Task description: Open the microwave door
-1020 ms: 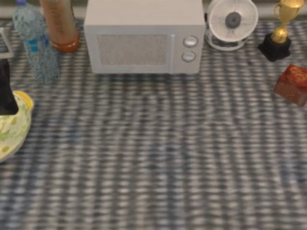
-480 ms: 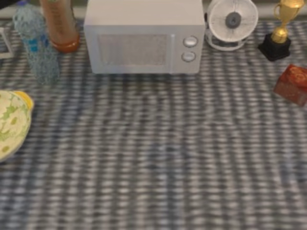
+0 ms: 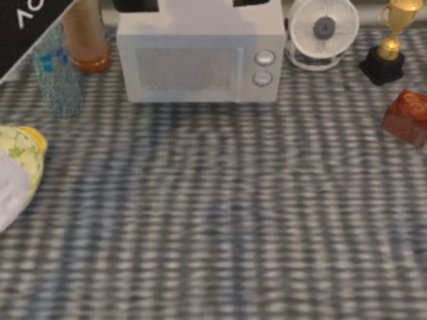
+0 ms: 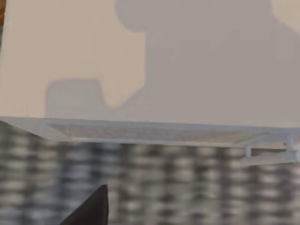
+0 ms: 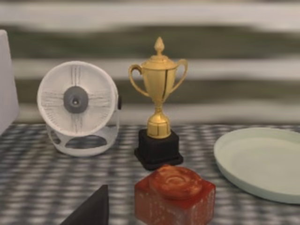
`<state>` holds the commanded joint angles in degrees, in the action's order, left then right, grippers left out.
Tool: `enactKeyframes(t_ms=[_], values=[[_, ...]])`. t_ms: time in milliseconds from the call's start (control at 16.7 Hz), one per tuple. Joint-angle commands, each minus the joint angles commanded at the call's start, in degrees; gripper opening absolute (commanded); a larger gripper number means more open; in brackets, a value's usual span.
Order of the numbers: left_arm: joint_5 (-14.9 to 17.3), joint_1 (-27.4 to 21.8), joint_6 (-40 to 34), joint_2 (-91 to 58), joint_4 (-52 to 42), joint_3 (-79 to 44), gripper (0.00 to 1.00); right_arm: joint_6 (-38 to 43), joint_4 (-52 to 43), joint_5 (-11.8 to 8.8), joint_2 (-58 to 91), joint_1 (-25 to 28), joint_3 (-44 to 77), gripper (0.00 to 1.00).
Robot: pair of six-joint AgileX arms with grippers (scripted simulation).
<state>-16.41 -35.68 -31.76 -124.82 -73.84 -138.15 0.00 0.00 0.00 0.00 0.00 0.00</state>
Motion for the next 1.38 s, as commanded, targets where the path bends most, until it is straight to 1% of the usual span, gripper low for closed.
enactKeyframes(t_ms=[240,480,900,1020,1260,1380], values=[[-1.9,-3.46,-3.55,-12.04,-6.55,-14.38,1.0,0.0,0.0,0.0,0.0,0.0,0.0,1.0],[-2.69,-4.87,-5.06,-16.88,-9.05,-20.36,1.0,0.0,0.0,0.0,0.0,0.0,0.0,1.0],[-2.52,-4.45,-4.72,-16.88,-7.97,-19.26,1.0,0.0,0.0,0.0,0.0,0.0,0.0,1.0],[-2.29,-3.91,-4.11,-17.01,-4.67,-16.26,1.0,0.0,0.0,0.0,0.0,0.0,0.0,1.0],[-1.64,-2.37,-2.63,-17.66,4.94,-8.31,1.0,0.0,0.0,0.0,0.0,0.0,0.0,1.0],[-1.43,-1.88,-2.16,-17.95,7.56,-5.83,1.0,0.0,0.0,0.0,0.0,0.0,0.0,1.0]])
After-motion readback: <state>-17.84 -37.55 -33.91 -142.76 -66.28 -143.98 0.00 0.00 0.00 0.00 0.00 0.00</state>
